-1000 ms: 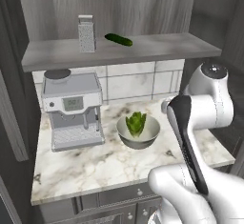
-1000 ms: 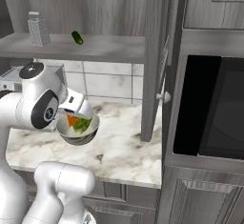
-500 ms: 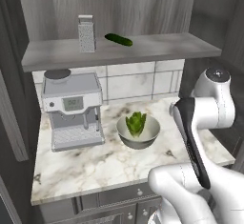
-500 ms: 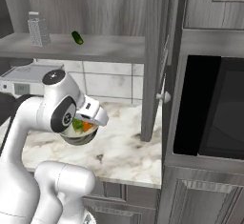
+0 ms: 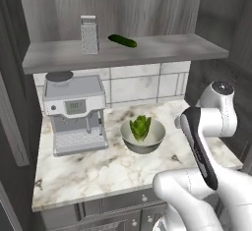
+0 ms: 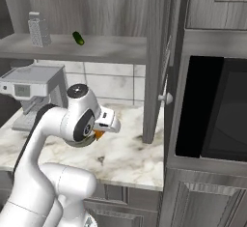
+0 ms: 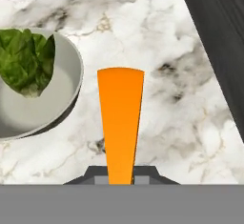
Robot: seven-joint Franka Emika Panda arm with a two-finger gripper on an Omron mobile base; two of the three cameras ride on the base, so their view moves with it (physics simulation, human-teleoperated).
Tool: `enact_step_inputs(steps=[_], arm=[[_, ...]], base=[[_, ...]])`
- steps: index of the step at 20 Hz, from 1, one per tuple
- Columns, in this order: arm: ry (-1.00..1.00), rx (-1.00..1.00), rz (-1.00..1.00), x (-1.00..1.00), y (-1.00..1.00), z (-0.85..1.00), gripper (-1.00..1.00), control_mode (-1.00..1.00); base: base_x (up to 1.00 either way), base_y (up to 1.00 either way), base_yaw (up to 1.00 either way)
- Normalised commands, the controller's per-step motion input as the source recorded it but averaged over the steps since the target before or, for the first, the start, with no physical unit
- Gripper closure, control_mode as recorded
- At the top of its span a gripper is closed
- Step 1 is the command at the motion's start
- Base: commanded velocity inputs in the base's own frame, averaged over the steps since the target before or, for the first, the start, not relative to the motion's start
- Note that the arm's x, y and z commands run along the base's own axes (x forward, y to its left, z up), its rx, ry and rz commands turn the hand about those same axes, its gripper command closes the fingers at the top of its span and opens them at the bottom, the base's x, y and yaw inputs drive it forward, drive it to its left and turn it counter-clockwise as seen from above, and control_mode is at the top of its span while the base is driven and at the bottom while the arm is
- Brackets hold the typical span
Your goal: Pick the cheese from the fridge and the cheese grater from the cabinet and place them next to the salad bowl.
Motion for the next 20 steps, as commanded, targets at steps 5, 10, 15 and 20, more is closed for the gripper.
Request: enact_step_inputs(steps=[5,10,15,20], arm=[[0.3,0.0,0.05,0.63,-0.04,-0.25,1.0,-1.0],[0.19,0.0,0.02,0.56,0.0,-0.29,1.0,-1.0],[0.09,0.01,0.03,0.5,-0.1,-0.39,1.0,-1.0],[0.03,0.03,0.03,0.46,-0.15,-0.38,1.0,-1.0]], base=[[0.0,0.0,0.0],[0.0,0.0,0.0],[0.0,0.0,0.0],[0.0,0.0,0.0]])
